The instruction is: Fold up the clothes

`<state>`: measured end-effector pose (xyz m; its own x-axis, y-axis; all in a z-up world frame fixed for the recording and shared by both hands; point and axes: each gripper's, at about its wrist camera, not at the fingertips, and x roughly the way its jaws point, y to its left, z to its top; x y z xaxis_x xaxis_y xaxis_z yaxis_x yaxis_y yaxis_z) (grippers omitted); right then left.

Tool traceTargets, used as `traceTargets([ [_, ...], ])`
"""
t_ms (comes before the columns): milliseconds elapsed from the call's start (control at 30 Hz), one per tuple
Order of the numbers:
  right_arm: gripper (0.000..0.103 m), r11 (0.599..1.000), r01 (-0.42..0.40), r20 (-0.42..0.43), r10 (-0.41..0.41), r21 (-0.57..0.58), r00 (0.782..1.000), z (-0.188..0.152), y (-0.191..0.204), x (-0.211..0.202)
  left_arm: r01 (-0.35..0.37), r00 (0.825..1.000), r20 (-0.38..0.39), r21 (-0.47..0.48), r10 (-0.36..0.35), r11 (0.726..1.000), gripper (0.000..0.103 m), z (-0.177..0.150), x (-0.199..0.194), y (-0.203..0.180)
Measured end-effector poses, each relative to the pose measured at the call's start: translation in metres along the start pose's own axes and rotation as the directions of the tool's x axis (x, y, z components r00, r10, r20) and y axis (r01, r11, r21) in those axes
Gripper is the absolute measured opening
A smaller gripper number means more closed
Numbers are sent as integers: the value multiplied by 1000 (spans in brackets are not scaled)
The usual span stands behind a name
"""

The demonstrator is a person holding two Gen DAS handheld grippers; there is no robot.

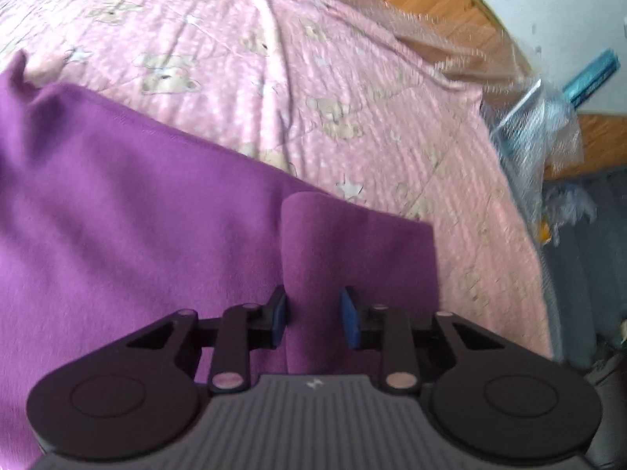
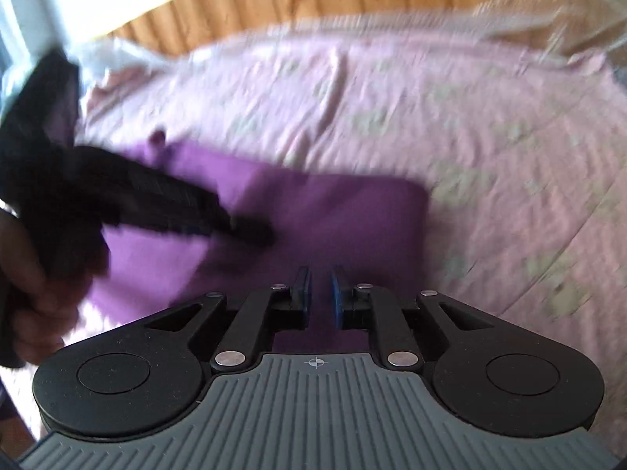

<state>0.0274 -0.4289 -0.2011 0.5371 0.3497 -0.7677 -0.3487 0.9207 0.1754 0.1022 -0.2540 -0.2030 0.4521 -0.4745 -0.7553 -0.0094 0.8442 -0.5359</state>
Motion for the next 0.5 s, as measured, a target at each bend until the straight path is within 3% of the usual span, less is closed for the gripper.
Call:
traceTargets([
  [100, 16, 998, -6, 59, 9, -58, 998, -9, 17, -11, 23, 997, 70, -67, -18, 998, 41, -15, -40, 11],
  [167, 16, 997, -59, 92, 64, -59, 994, -16, 27, -18, -24, 995, 89, -123, 35, 992, 46, -30, -64, 31],
  [233, 17, 994, -70, 68, 76, -88, 995, -28, 34, -6, -86, 990, 96, -195, 107, 977, 46, -46, -90, 56],
  [300, 17, 992, -62, 64, 69, -110, 996, -38, 38, 6, -131, 975, 135, -293, 177, 947, 48, -59, -127, 90],
  [367, 18, 995, -67, 34, 69, -76, 997, -29, 38, 4, -154, 952, 187, -391, 243, 907, 60, -72, -165, 124],
  [433, 31, 996, -63, 41, 66, -67, 997, -20, 38, -3, -171, 919, 235, -484, 316, 858, 76, -81, -200, 162],
  [467, 43, 996, -43, 56, 48, -82, 997, -17, 43, -8, -174, 903, 251, -531, 350, 830, 77, -81, -216, 186],
  [500, 44, 995, -22, 70, 29, -97, 997, -14, 48, -14, -174, 885, 265, -576, 384, 799, 79, -81, -231, 210],
])
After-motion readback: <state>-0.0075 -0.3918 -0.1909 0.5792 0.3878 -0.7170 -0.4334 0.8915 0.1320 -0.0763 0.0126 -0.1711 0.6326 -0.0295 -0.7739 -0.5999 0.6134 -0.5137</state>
